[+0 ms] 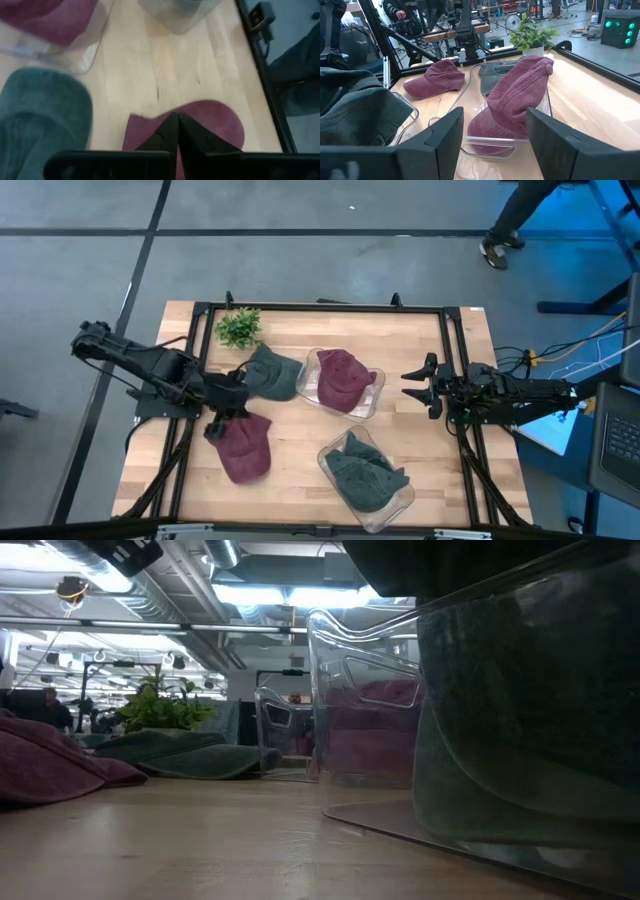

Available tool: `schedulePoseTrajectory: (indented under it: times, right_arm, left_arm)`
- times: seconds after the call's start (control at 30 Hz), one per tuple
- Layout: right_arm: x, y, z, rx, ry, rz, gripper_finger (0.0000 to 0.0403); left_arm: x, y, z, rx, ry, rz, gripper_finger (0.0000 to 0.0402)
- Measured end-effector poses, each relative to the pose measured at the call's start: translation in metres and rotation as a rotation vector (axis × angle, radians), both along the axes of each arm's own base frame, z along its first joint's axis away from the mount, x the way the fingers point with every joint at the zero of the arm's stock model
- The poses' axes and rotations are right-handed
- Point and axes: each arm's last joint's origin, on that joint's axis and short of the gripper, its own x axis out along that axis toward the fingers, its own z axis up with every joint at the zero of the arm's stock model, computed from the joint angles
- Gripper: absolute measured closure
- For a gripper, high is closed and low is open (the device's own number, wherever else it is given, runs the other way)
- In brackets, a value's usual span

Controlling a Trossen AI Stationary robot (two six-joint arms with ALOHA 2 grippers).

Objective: Pick & Place hat
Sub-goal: Put the red cap into the top transparent bin

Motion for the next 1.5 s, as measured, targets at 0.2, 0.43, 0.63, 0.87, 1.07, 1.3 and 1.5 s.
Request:
schedulePoseTrajectory:
  times: [0.2, 0.43, 0.63, 0.87, 1.07, 1.3, 1.5]
  right_arm:
    - [0.000, 0.000, 0.000, 0.000, 0.000, 0.000, 0.0189]
    - [0.000, 0.000, 0.000, 0.000, 0.001, 0.000, 0.0189]
    - [0.000, 0.000, 0.000, 0.000, 0.001, 0.000, 0.0189]
    - [0.000, 0.000, 0.000, 0.000, 0.003, 0.000, 0.0189]
    - [0.000, 0.000, 0.000, 0.000, 0.003, 0.000, 0.0189]
    - [0.000, 0.000, 0.000, 0.000, 0.003, 0.000, 0.0189]
    - [0.000, 0.000, 0.000, 0.000, 0.002, 0.000, 0.0189]
  left_arm:
    - [0.002, -0.002, 0.005, -0.043, 0.178, 0.052, 0.0398]
    - [0.001, -0.005, -0.003, -0.135, 0.398, 0.102, 0.0398]
    - [0.001, -0.006, -0.012, -0.112, 0.544, 0.166, 0.0398]
    - [0.007, -0.006, -0.020, -0.089, 0.599, 0.184, 0.0398]
    - [0.010, 0.004, -0.021, -0.100, 0.606, 0.243, 0.0398]
    - [0.010, 0.012, -0.027, -0.105, 0.644, 0.303, 0.0365]
    - [0.008, 0.013, -0.034, -0.109, 0.676, 0.350, 0.0307]
